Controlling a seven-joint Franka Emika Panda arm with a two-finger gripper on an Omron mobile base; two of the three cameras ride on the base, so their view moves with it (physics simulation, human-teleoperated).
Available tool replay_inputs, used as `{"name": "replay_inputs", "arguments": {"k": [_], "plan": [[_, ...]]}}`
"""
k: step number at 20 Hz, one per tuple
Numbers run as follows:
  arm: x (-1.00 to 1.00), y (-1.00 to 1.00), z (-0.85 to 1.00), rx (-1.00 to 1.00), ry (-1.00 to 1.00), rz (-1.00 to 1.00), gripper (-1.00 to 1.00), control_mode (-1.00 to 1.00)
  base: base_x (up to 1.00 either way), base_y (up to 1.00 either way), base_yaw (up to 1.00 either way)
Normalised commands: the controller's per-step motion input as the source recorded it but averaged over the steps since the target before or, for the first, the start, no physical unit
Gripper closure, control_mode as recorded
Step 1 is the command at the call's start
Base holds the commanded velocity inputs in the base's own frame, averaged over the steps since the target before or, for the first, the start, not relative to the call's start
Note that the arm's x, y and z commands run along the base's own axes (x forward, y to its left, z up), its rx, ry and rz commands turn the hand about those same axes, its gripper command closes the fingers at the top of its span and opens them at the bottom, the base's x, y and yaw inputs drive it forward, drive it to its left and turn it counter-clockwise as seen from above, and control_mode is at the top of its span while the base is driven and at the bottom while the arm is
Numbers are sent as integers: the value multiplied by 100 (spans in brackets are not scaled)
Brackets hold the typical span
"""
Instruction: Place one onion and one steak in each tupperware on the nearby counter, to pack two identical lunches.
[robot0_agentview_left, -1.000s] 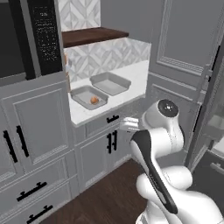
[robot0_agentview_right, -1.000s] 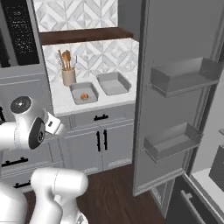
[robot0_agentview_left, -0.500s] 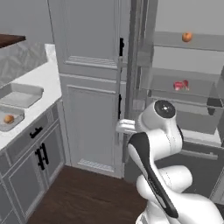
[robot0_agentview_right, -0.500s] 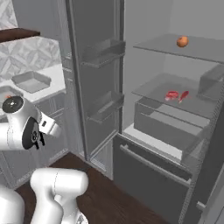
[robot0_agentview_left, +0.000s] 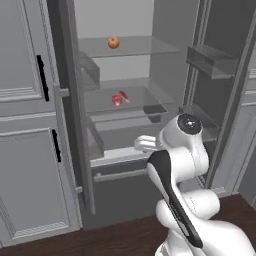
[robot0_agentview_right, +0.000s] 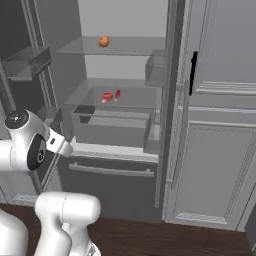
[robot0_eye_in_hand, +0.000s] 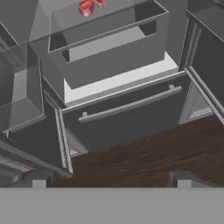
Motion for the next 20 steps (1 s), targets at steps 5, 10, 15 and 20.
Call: {"name": "replay_inputs", "arguments": {"k": [5, 10, 15, 20], "plan": [[0, 0, 0, 0, 0, 0, -100, 100, 83, 42, -15], [0, 0, 0, 0, 0, 0, -100, 100, 91, 16, -5], [0, 0, 0, 0, 0, 0, -100, 100, 46, -12, -6], [27, 0, 90, 0, -25, 0, -100, -100, 0, 0, 0]]}}
